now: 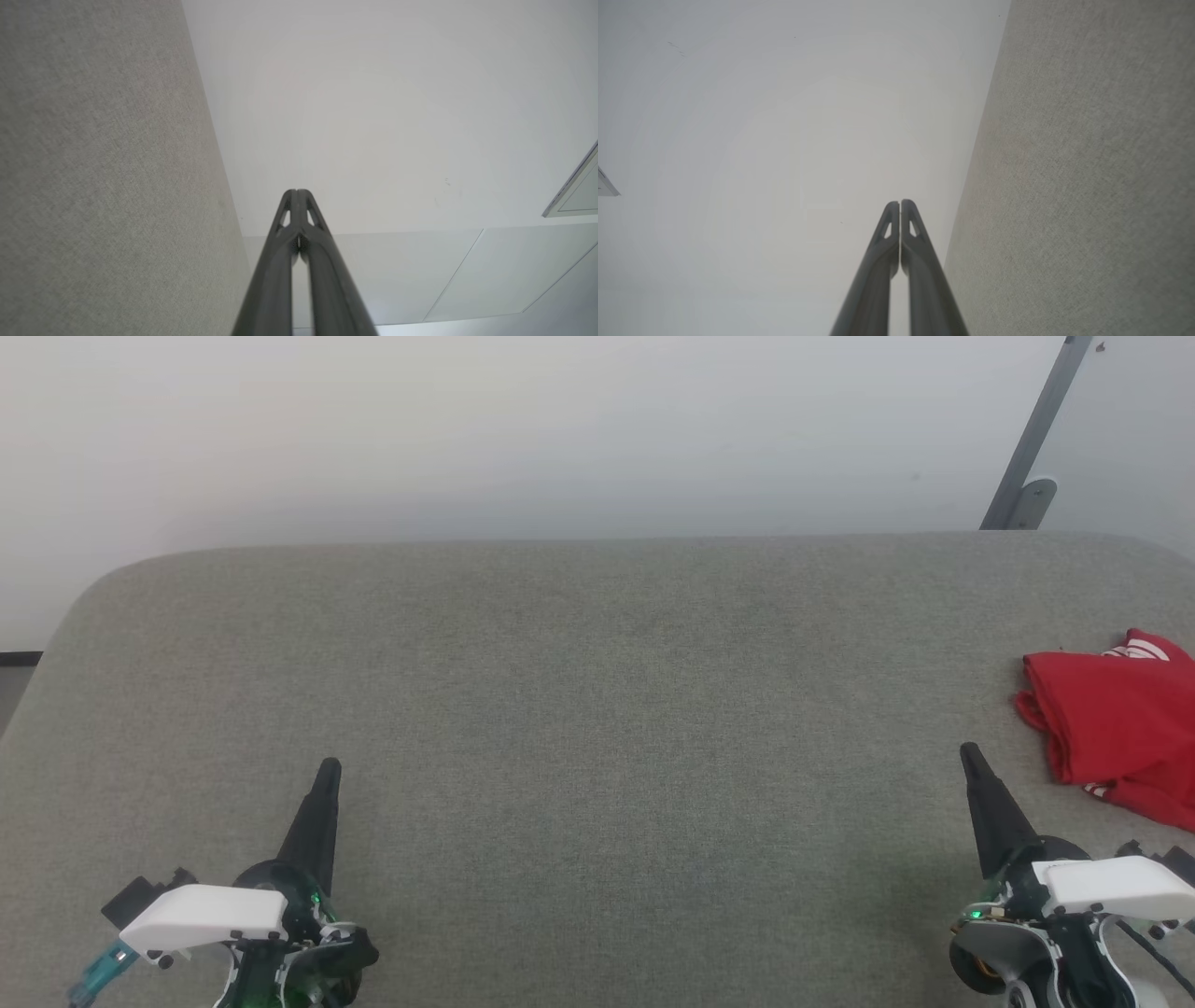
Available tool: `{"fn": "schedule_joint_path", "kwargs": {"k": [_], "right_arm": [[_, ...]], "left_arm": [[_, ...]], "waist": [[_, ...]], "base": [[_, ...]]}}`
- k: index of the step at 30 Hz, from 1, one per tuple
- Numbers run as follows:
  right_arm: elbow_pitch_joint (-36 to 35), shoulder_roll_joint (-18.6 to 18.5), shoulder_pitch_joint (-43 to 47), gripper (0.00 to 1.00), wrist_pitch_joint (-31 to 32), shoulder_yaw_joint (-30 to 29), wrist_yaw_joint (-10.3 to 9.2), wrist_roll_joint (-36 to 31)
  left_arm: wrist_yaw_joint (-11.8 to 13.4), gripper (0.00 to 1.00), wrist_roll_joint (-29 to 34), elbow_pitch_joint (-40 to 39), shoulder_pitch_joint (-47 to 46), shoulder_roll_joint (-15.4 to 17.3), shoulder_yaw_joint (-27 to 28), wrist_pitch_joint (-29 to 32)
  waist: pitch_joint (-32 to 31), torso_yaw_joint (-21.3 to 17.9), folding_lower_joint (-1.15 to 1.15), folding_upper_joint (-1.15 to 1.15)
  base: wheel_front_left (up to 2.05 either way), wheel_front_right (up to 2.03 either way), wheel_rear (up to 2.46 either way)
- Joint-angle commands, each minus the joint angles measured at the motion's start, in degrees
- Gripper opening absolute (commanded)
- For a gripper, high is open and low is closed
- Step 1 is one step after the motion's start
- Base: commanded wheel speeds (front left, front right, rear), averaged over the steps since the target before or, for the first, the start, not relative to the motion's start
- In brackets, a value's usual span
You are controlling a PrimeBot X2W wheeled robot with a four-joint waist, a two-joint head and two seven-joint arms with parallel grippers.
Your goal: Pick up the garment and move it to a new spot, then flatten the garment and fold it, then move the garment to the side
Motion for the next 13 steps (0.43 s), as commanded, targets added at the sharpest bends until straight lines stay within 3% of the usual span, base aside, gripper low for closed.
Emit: {"fn": "schedule_joint_path", "kwargs": {"k": [1,13], "right_arm": [[-0.2,0.2,-0.3,0.00,0.1,0.0,0.02,0.3],[-0.2,0.2,-0.3,0.00,0.1,0.0,0.03,0.3]], "left_arm": [[-0.2,0.00,-0.2,0.0,-0.7,-0.1,0.1,0.2],[-0.2,0.00,-0.2,0.0,-0.7,-0.1,0.1,0.2]], "waist": [[0.0,0.0,0.00,0.00],[0.0,0.0,0.00,0.00]], "base": [[0.00,0.00,0.00],[0.00,0.00,0.00]]}}
